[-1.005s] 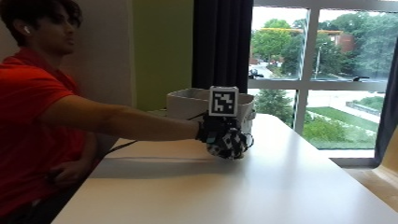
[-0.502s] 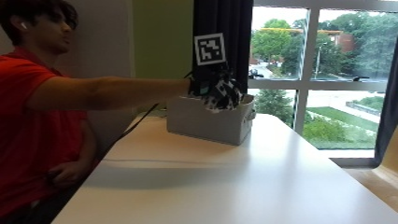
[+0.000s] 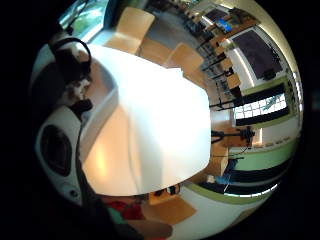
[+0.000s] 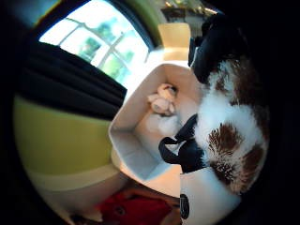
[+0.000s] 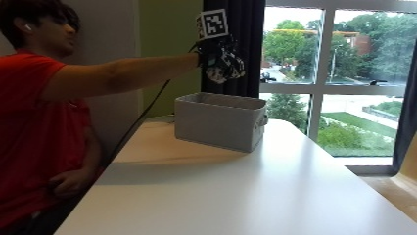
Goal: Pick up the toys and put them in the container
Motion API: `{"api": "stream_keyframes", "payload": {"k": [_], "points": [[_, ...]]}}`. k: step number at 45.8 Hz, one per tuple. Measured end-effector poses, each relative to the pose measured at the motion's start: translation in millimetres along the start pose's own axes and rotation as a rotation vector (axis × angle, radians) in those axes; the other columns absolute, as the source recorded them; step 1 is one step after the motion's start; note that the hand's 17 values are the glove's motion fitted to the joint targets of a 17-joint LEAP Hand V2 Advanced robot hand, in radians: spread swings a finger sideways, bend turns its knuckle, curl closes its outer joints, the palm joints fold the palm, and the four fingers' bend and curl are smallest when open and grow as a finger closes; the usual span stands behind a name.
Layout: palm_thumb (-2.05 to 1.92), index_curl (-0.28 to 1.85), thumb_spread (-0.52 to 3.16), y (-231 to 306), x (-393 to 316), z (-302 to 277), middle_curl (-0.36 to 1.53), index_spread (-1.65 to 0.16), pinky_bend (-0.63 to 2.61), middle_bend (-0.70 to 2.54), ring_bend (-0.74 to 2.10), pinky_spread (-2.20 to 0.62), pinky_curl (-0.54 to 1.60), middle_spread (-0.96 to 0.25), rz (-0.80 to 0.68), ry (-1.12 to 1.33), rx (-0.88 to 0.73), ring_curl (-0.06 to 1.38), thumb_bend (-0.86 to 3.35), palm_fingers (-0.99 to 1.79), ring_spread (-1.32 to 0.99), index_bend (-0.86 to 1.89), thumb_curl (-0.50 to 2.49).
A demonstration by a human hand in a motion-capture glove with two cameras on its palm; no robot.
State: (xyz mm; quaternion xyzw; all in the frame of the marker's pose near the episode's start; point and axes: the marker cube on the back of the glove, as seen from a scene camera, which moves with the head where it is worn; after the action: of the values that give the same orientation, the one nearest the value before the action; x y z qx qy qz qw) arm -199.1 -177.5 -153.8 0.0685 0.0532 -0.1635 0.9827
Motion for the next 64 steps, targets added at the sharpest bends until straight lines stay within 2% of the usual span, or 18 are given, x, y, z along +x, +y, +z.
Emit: {"api": "stream_keyframes", "payload": {"k": [7,15,18,23,25,28,44,52,64], "points": [[0.55,0.75,0.83,-14.1,-62.3,-6.8,0.44,-0.53,1.05,0.18,0.80,-0.46,0.39,-0.39,-0.054,-0.052,0.008,0.43,-0.02,0.83,-0.46,0.04,0.90],[0.50,0.67,1.00,-17.8,-84.3,4.5,0.42,-0.51,1.18,0.15,0.82,-0.43,0.42,-0.32,-0.076,-0.059,-0.040,0.44,-0.01,0.68,-0.39,0.07,0.85],[0.46,0.65,1.06,-16.2,-82.9,11.2,0.40,-0.50,1.23,0.12,0.78,-0.39,0.44,-0.28,-0.088,-0.085,-0.098,0.43,-0.02,0.54,-0.34,0.12,0.82],[0.34,0.64,1.15,-10.2,-75.0,24.0,0.37,-0.49,1.23,0.14,0.62,-0.25,0.44,-0.20,-0.135,-0.105,-0.235,0.39,-0.05,0.16,-0.22,0.16,0.75],[0.22,0.61,1.16,-7.2,-67.8,27.5,0.37,-0.47,1.26,0.15,0.52,-0.18,0.45,-0.16,-0.144,-0.100,-0.245,0.37,-0.10,-0.06,-0.16,0.11,0.70],[0.12,0.57,1.16,-3.9,-57.2,30.6,0.35,-0.45,1.27,0.15,0.43,-0.11,0.43,-0.12,-0.134,-0.093,-0.226,0.33,-0.09,-0.14,-0.10,0.10,0.64],[-0.04,0.48,1.16,38.4,18.4,52.9,0.30,-0.42,1.14,0.14,0.25,0.06,0.36,-0.05,-0.062,-0.110,-0.126,0.26,-0.04,-0.12,0.04,0.19,0.46],[-0.04,0.48,1.16,79.7,65.1,80.3,0.29,-0.43,1.04,0.15,0.21,0.08,0.32,-0.06,0.021,-0.068,-0.213,0.26,-0.04,-0.08,0.05,0.23,0.40],[-0.03,0.47,1.18,137.3,125.7,112.5,0.27,-0.42,0.89,0.15,0.16,0.09,0.29,-0.06,0.030,-0.080,-0.244,0.24,-0.03,-0.13,0.04,0.24,0.35]]}}
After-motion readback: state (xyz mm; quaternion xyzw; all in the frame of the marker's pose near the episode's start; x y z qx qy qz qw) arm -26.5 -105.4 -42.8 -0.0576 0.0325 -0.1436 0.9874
